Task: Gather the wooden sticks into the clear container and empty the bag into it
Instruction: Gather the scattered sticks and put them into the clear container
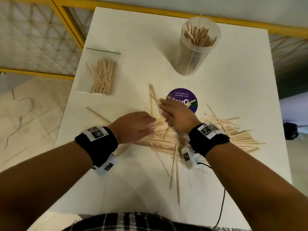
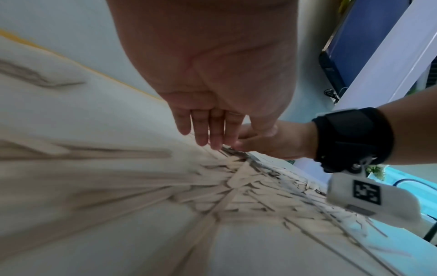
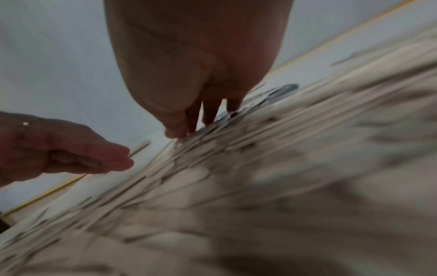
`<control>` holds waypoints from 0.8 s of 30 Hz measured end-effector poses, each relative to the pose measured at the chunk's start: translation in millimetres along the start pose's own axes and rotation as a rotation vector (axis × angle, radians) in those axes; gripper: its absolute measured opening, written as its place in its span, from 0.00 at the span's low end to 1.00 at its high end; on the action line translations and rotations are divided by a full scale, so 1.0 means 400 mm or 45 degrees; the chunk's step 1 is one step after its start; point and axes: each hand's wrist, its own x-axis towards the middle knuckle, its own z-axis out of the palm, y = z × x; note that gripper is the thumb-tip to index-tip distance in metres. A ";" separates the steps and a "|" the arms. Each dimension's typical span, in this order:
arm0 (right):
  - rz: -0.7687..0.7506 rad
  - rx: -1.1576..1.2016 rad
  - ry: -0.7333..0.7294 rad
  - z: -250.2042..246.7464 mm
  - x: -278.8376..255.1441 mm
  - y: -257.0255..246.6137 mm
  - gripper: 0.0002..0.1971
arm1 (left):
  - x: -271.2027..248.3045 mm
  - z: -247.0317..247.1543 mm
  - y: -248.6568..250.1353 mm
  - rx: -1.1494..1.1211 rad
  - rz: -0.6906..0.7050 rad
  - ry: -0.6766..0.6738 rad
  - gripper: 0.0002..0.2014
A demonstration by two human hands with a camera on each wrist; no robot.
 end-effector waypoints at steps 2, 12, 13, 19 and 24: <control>-0.033 -0.008 -0.051 -0.007 -0.074 -0.006 0.26 | -0.060 0.012 -0.025 0.162 -0.038 -0.033 0.47; -0.156 -0.701 -0.441 0.072 -0.425 -0.008 0.71 | -0.311 0.061 -0.179 0.303 -0.391 -0.299 0.70; -0.130 -0.668 -0.388 0.081 -0.414 -0.015 0.69 | -0.306 0.076 -0.171 0.278 -0.377 -0.264 0.68; -0.003 -0.490 -0.012 0.101 -0.244 -0.072 0.61 | -0.203 0.163 -0.055 0.153 -0.384 -0.037 0.60; 0.070 -0.487 -0.114 0.043 -0.136 -0.065 0.56 | -0.112 0.156 0.007 0.188 -0.373 0.030 0.62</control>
